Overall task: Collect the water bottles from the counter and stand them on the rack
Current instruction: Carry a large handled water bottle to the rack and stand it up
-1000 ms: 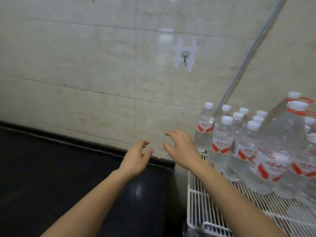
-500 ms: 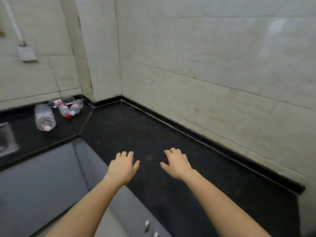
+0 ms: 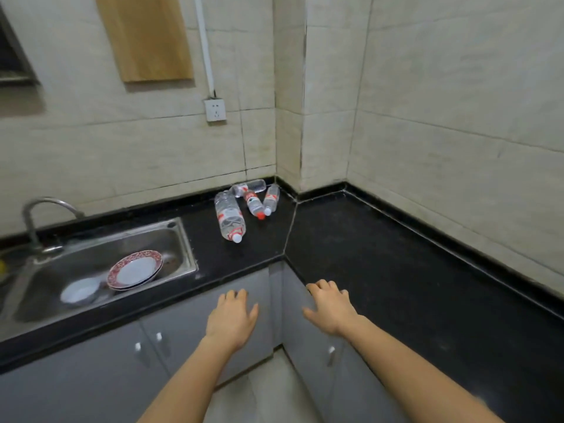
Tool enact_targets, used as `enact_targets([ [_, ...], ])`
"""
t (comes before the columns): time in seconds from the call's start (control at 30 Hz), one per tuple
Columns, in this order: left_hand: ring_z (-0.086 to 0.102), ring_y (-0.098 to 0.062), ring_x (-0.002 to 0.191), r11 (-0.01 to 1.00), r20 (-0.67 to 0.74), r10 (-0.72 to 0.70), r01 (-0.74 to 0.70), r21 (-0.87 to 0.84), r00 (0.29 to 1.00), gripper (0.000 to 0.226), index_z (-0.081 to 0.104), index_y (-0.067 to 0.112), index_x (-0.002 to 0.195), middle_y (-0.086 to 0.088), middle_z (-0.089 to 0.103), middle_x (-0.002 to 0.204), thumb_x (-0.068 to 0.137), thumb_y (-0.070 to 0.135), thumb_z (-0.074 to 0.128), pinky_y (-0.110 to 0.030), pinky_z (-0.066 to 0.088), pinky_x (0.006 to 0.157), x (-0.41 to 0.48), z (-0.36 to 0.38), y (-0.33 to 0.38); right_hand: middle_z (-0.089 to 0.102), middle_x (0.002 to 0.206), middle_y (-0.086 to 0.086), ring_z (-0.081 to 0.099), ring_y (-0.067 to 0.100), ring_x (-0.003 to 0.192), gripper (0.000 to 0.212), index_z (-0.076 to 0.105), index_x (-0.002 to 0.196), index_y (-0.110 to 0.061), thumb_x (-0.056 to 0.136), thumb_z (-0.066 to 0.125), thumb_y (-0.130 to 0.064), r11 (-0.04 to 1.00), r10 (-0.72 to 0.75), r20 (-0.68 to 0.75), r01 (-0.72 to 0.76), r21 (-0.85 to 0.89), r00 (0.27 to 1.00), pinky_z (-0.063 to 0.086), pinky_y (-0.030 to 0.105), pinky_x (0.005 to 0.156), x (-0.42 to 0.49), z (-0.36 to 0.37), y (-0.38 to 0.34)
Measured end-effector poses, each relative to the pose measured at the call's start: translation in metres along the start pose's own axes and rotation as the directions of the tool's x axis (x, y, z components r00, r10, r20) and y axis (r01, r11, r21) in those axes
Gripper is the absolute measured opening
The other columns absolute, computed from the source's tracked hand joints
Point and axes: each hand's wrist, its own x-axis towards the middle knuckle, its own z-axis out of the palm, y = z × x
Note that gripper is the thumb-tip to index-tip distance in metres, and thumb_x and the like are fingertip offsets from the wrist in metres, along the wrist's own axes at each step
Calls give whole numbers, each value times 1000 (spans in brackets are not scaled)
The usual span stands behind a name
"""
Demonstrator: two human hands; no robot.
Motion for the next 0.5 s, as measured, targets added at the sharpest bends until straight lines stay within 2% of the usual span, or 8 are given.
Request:
enact_targets([
  [0.27,33,-24,131,999,1,-52,52,1,999,49,36,14,139,-5,38,142,97,39,38,-37,38,103,131,-3,-77,36,147,9,31,29,136,60,31,147,-16,96,48,-41,992,15,80,-25,122,997,29,49,110,159,7,-55],
  [0.4,20,-26,142,999,46,-45,45,10,998,53,28,14,145,-11,22,155,98,37,36,-37,25,114,184,-4,-104,39,147,9,34,29,137,62,34,147,-16,94,51,-43,975,53,121,-77,210,991,32,47,109,223,11,-79],
  [0.5,15,-29,144,999,57,-38,37,19,998,53,25,12,147,-13,18,156,99,34,35,-36,16,116,224,-5,-121,44,143,11,41,29,133,61,39,143,-13,92,53,-44,943,98,140,-137,303,985,36,45,108,260,15,-92],
])
